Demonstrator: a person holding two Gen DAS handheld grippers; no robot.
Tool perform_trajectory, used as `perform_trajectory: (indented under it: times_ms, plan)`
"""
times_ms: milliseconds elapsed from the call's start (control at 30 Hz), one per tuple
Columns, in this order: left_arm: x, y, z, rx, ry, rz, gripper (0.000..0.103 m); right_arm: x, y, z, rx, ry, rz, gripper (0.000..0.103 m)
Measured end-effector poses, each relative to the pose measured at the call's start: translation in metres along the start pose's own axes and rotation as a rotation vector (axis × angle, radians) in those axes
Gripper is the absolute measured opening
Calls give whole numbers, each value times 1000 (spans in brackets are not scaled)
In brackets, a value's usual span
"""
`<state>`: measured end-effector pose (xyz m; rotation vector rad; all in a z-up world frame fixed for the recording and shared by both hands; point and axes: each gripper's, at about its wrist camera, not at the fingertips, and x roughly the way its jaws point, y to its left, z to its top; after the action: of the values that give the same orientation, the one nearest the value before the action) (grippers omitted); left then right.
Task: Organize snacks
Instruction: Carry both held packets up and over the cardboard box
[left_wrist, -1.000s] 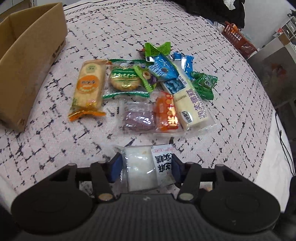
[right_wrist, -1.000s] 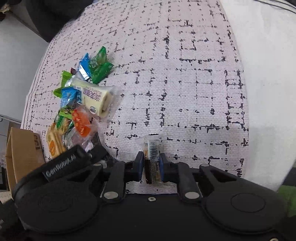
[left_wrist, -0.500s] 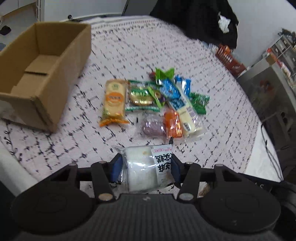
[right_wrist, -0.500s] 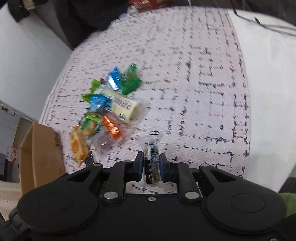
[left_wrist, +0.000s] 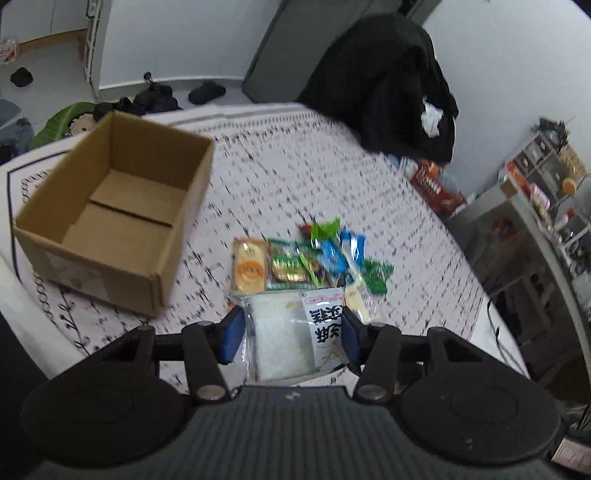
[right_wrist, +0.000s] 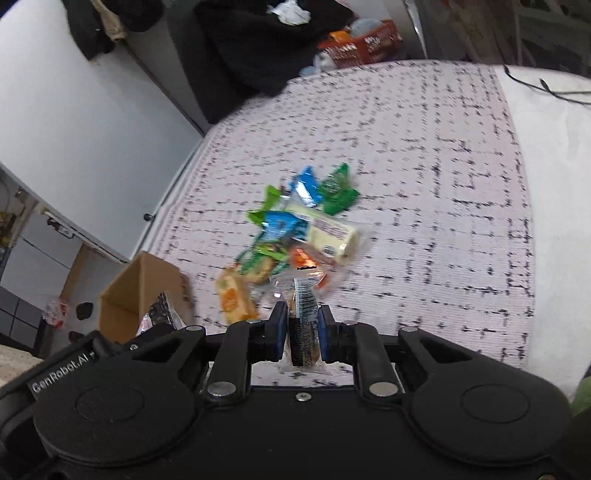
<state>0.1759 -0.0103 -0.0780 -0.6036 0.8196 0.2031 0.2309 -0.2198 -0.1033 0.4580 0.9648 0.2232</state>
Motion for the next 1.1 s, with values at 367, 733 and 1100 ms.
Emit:
perform_trajectory:
  times_ms: [367,733,1100]
  plan:
    - [-28,41,27,-79,-76,2,53,-4,59,-10,-79,-14,81,17]
    - [-39,91,52,-187,-115,36,53,8,113,-16,-144,0,140,17]
    - [-29,150,71,-336,-107,86,53,38,168,-24,-199,56,188,18]
